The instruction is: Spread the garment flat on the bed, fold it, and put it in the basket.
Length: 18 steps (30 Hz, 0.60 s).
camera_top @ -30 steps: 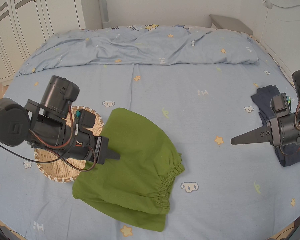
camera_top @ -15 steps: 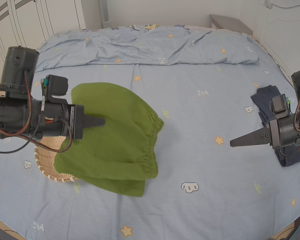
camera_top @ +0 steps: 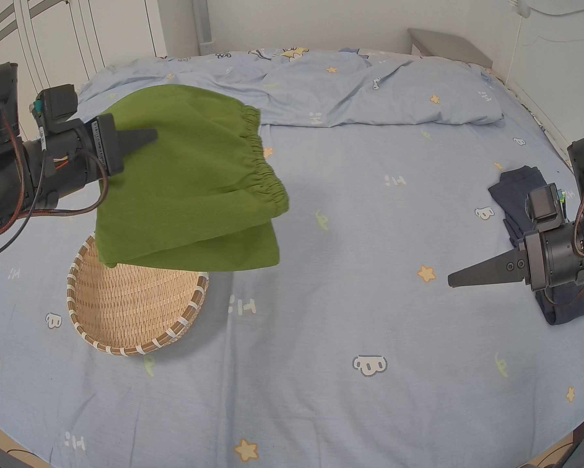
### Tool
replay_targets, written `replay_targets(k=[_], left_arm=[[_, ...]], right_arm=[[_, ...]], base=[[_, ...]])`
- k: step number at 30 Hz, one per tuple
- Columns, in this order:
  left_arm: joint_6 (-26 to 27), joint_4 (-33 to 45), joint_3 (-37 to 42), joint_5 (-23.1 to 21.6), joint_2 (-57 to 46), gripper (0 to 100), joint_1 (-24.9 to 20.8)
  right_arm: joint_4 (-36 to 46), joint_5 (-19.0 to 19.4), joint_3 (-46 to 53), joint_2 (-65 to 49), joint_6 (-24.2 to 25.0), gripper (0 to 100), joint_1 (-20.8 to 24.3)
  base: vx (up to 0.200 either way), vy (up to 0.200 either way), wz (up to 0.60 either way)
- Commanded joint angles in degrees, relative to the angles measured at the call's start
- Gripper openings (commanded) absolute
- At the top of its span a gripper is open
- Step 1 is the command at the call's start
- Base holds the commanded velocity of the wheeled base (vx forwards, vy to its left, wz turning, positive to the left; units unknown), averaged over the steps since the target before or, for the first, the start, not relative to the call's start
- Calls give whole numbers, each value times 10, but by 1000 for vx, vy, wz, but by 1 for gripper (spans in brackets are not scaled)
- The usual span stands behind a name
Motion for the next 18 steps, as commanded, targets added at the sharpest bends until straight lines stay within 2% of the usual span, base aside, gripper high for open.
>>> replay_targets(k=[1, 7, 8, 11, 13, 14, 18], left_arm=[[-33, -1, 10, -31, 8, 0, 70], [-96, 14, 37, -92, 26, 0, 161], [-96, 14, 37, -92, 26, 0, 161], [-112, 35, 73, -126, 27, 0, 213], [-112, 36, 80, -129, 28, 0, 225], [-110, 37, 100, -134, 37, 0, 249], [-105, 36, 131, -134, 75, 0, 285]], right_arm=[[0, 0, 0, -7, 0, 100, 0], [0, 0, 0, -11, 0, 100, 0], [0, 0, 0, -11, 0, 100, 0], [1, 3, 0, -15, 0, 100, 1], [1, 3, 0, -15, 0, 100, 1], [0, 3, 1, -14, 0, 100, 0], [0, 3, 2, -13, 0, 100, 1]], base=[[0, 0, 0], [0, 0, 0], [0, 0, 0], [0, 0, 0], [0, 0, 0], [0, 0, 0], [0, 0, 0]])
